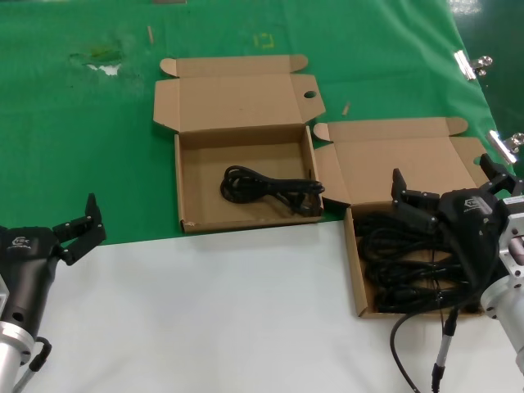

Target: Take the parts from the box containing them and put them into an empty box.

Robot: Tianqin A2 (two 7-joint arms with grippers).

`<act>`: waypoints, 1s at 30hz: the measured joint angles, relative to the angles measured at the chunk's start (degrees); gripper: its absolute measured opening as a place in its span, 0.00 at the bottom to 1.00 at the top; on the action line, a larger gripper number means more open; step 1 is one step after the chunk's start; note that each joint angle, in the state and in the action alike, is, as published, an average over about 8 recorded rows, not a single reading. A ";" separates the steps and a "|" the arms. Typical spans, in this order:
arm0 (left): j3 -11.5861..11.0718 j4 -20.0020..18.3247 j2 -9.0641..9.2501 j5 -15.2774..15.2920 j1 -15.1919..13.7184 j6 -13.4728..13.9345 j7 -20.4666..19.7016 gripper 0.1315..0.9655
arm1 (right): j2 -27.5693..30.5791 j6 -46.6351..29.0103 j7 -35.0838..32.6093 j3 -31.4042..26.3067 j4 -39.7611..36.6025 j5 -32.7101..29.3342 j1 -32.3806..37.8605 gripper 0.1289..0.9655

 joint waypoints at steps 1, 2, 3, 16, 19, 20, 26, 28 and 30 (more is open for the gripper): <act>0.00 0.00 0.00 0.00 0.00 0.00 0.00 1.00 | 0.00 0.00 0.00 0.00 0.00 0.00 0.00 1.00; 0.00 0.00 0.00 0.00 0.00 0.00 0.00 1.00 | 0.00 0.00 0.00 0.00 0.00 0.00 0.00 1.00; 0.00 0.00 0.00 0.00 0.00 0.00 0.00 1.00 | 0.00 0.00 0.00 0.00 0.00 0.00 0.00 1.00; 0.00 0.00 0.00 0.00 0.00 0.00 0.00 1.00 | 0.00 0.00 0.00 0.00 0.00 0.00 0.00 1.00; 0.00 0.00 0.00 0.00 0.00 0.00 0.00 1.00 | 0.00 0.00 0.00 0.00 0.00 0.00 0.00 1.00; 0.00 0.00 0.00 0.00 0.00 0.00 0.00 1.00 | 0.00 0.00 0.00 0.00 0.00 0.00 0.00 1.00; 0.00 0.00 0.00 0.00 0.00 0.00 0.00 1.00 | 0.00 0.00 0.00 0.00 0.00 0.00 0.00 1.00; 0.00 0.00 0.00 0.00 0.00 0.00 0.00 1.00 | 0.00 0.00 0.00 0.00 0.00 0.00 0.00 1.00; 0.00 0.00 0.00 0.00 0.00 0.00 0.00 1.00 | 0.00 0.00 0.00 0.00 0.00 0.00 0.00 1.00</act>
